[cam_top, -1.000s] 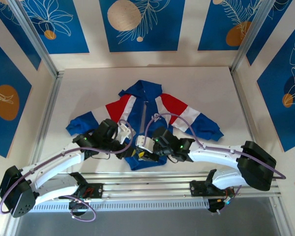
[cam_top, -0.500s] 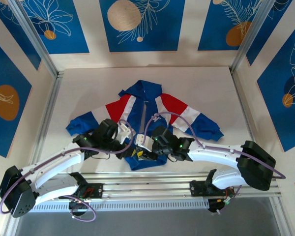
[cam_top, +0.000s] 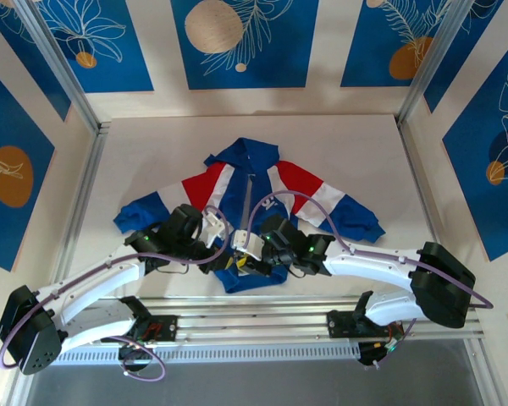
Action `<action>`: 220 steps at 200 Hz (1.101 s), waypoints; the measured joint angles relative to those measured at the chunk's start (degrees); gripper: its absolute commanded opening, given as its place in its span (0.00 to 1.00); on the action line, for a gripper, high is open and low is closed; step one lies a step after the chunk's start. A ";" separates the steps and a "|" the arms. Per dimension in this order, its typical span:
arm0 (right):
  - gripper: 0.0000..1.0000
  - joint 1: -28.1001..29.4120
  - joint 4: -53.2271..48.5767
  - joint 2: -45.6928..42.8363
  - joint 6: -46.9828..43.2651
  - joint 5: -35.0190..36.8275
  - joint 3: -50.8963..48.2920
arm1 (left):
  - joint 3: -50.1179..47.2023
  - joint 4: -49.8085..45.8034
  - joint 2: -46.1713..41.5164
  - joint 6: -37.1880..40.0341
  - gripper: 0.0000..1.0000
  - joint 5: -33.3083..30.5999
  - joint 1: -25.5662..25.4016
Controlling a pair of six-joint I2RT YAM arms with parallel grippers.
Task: Zip up the jacket
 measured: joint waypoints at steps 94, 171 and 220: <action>0.18 0.59 -0.66 -0.28 0.68 0.90 0.04 | -0.17 -0.90 -1.20 0.02 0.00 -0.20 0.15; 0.34 1.25 -0.39 -0.26 1.22 1.09 0.04 | -0.17 -1.03 -1.42 0.00 0.00 -0.20 0.15; 0.36 1.88 0.68 0.79 1.55 1.66 1.66 | -0.17 -1.03 -1.49 -0.07 0.00 -0.24 0.15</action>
